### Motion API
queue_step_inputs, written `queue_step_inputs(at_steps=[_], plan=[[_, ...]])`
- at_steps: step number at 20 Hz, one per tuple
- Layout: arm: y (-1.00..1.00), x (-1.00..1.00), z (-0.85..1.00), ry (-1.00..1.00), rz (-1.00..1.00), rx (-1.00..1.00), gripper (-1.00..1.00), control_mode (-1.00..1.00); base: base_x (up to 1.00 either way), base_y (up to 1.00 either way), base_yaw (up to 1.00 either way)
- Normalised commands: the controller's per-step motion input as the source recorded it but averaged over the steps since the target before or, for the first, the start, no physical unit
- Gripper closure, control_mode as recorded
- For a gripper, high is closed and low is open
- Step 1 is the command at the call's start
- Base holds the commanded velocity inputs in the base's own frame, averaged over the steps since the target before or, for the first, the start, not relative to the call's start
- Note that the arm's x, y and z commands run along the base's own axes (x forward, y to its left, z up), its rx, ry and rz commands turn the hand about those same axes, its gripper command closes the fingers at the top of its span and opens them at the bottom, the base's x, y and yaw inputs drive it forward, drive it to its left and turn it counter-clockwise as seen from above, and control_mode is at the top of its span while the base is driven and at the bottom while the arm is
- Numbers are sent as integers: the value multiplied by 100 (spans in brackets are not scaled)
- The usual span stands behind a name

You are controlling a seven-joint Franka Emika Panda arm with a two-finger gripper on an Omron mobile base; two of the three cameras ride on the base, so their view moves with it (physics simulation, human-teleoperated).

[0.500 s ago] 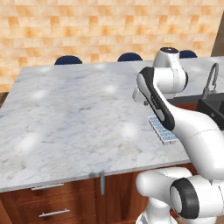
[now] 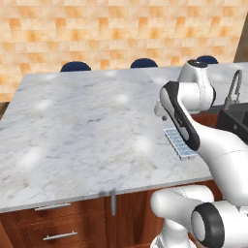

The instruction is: The ice cube tray has been filled with water. Take the tray and place it in the freezer to make ice. Close the freezer door after placing the tray.

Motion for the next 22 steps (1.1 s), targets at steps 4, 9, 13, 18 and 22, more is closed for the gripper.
queue_step_inputs(at_steps=[4, 9, 13, 18, 22], plan=[[-64, 0, -27, -1, 0, 0, -100, -100, 0, 0, 0], [-40, -3, -14, 1, -2, -4, -100, -100, 0, 0, 0], [-42, 12, -29, 0, -3, -2, -100, -100, 0, 0, 0], [-39, 36, -13, 0, 0, 0, -100, -100, 0, 0, 0], [-22, 49, -9, 0, 0, 0, -100, -100, 0, 0, 0]])
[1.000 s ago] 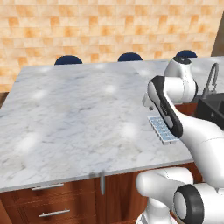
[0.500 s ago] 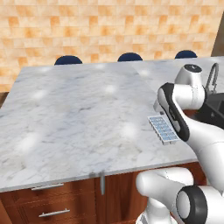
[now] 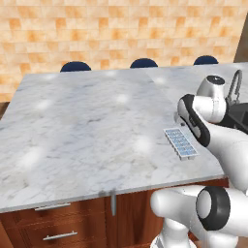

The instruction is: The ice cube tray has been filled with water. Take the tray and place it in the freezer to make ice. Close the freezer door after placing the tray.

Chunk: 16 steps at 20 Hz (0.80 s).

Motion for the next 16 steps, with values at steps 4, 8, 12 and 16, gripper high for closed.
queue_step_inputs(at_steps=[4, 8, 12, 16], plan=[[-4, 64, -19, 0, 0, 0, -100, -100, 0, 0, 0], [-5, 83, -11, 6, 2, 0, -100, -100, 0, 0, 0], [-25, 75, -19, 0, 3, 0, -100, -100, 0, 0, 0], [-14, 70, -27, 1, 2, 0, -100, -100, 0, 0, 0]])
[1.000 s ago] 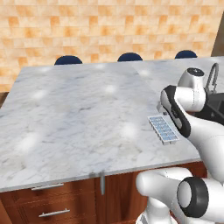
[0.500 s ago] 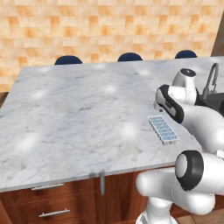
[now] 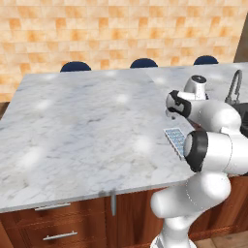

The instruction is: The ice cube tray has been filled with water. Take the tray and place it in the freezer to make ice. Close the freezer door after placing the tray.

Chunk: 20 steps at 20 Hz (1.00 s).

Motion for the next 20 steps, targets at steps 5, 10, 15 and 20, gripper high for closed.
queue_step_inputs(at_steps=[5, 10, 15, 20], plan=[[0, 59, -41, 0, 4, -1, -100, -100, 0, 0, 0], [0, 39, -54, 0, 4, -3, -100, -100, 0, 0, 0], [-5, 29, -35, 5, 3, 0, -100, -100, 0, 0, 0], [-13, 21, -30, 5, 4, 0, -100, -100, 0, 0, 0]])
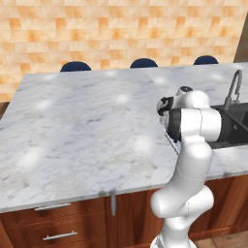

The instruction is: The ice cube tray has been filled with water. Take the tray and place it in the freezer to make ice. Close the freezer door after placing the tray.

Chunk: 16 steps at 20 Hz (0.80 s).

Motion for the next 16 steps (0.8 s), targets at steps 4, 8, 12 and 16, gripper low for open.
queue_step_inputs(at_steps=[4, 8, 12, 16], plan=[[-3, 53, -31, 9, 8, 0, -100, -100, 0, 0, 0], [0, 60, -24, 5, 6, 0, -100, -100, 0, 0, 0], [0, 50, -17, 0, 0, 0, -100, -100, 0, 0, 0], [0, 36, -33, 0, 0, 0, -100, -100, 0, 0, 0]])
